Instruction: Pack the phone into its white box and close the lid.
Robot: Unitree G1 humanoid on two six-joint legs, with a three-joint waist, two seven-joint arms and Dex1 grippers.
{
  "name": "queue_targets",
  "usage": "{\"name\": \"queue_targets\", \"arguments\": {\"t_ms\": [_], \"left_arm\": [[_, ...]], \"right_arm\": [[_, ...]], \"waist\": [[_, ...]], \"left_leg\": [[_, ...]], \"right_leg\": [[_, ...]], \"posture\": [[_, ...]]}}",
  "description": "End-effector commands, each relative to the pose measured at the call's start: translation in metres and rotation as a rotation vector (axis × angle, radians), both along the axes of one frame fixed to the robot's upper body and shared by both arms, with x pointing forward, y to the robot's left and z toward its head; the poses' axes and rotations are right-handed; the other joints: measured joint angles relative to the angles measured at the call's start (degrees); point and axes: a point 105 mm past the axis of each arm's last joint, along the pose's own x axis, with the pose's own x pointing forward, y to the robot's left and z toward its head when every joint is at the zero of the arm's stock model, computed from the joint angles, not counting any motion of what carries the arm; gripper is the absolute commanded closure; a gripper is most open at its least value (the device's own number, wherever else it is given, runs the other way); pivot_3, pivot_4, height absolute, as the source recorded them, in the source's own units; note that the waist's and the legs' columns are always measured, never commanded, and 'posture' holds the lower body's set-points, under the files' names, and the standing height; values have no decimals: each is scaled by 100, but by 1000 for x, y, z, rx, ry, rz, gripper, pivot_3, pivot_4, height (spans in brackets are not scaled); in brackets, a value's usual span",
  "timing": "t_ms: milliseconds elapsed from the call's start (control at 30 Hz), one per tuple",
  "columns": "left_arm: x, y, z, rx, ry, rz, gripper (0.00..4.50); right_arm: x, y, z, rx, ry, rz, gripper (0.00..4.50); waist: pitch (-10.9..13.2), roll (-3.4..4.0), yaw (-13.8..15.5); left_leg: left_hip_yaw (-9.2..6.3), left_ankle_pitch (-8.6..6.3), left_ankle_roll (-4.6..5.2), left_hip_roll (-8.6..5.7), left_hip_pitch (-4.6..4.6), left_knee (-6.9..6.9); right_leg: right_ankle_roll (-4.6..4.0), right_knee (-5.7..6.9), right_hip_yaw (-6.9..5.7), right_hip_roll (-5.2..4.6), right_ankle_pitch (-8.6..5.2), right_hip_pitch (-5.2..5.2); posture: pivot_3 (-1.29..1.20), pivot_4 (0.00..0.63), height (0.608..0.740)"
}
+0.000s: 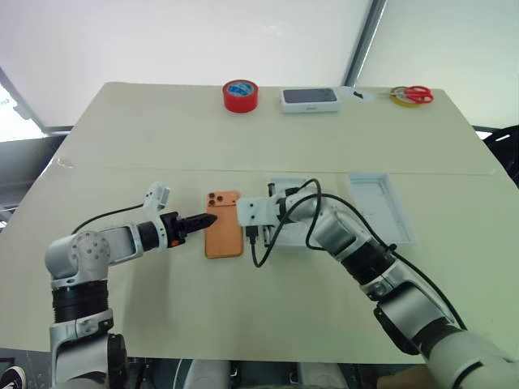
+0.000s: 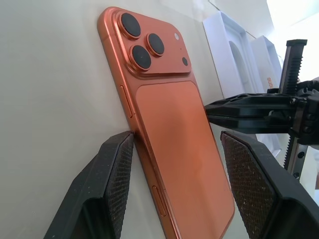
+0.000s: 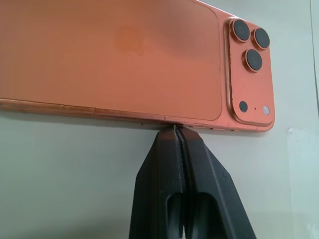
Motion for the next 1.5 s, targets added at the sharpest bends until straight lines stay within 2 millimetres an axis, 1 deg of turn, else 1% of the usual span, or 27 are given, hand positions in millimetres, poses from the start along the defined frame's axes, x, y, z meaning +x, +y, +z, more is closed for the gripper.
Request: {"name": "queue_targets", "arguments": {"t_ms": [33,67,167,267,367,467,567,700,833,967,1033,1100,1200,1333,1500], "left_arm": [[-4,-26,14,-62,-33,-115,1592],[-4,-26,13,-67,-24,-110,1592],[-4,-25,8,-29,7,-109,1592],[-5,-28,11,-29,25,-117,1592],[-7,-36,15,-15,25,-155,1592],[-6,-41,9,-26,65,-149,1592],[-5,-48,8,-16,57,-161,1592],[1,-46,7,-20,61,-124,1592],[6,-56,14,-73,45,-125,1592],[5,-58,14,-74,35,-124,1592],[6,-53,17,-100,34,-109,1592],[7,-50,26,-184,35,-103,1592],[8,-41,21,-130,38,-78,1592],[2,-27,7,0,54,-72,1592],[-3,-8,12,36,34,-70,1592]], "right_arm": [[-22,15,-9,-20,74,88,4442],[-26,14,-10,-29,90,99,4442],[-22,13,-8,-27,69,81,4442],[-22,12,-8,-34,68,80,4442],[-19,12,-8,-30,61,70,4442],[-17,13,-8,-25,57,63,4442],[-18,13,-8,-19,62,63,4442],[-17,11,-11,-28,61,54,4442],[-18,11,-11,-22,65,48,4442],[-16,9,-13,-29,61,42,4442],[-16,9,-13,-28,63,40,4442],[-16,9,-13,-26,62,39,4442],[-16,9,-13,-24,63,36,4442],[-15,8,-12,-25,60,35,4442],[-13,5,-9,-29,51,33,4442]], "waist": [[0,0,1],[0,0,2],[0,0,-13],[1,-1,-11],[1,-1,-14],[0,-1,-5],[0,-1,10],[0,-1,25],[-1,-1,27],[-2,-1,24],[-1,-1,20],[-1,-2,15],[0,-5,4],[2,-6,-33],[2,-5,-48]], "left_leg": [[0,0,0,0,0,0],[0,0,0,0,-1,0],[0,0,0,0,-1,0],[0,0,0,0,-1,-2],[1,0,0,0,-1,-2],[0,0,0,0,-1,-2],[0,0,0,0,1,-1],[-1,0,-1,0,3,0],[-1,0,-2,-1,6,0],[-2,0,-2,-1,7,1],[-2,0,-2,-1,6,1],[-2,0,-2,-1,6,1],[-1,0,-2,0,5,0],[-1,0,-3,1,4,-2],[0,1,-6,3,4,-8]], "right_leg": [[0,0,0,0,0,0],[0,0,0,0,0,0],[0,-2,0,0,0,-1],[0,-2,0,0,0,-3],[0,-3,0,0,0,-2],[0,-3,0,0,0,-2],[0,-3,0,0,0,3],[0,-2,0,0,0,8],[0,-2,-1,0,0,11],[0,-2,-2,0,0,12],[0,-2,-2,0,0,13],[0,-2,-3,0,0,12],[1,-2,-4,1,0,9],[1,-3,-4,3,0,6],[0,-6,-3,4,0,0]], "posture": [[0,150,730],[0,150,730],[0,150,730],[0,150,730],[0,150,730],[0,150,730],[0,150,730],[0,150,730],[0,150,730],[0,150,730],[0,150,730],[0,150,730],[0,150,730],[0,150,730],[0,150,730]]}}
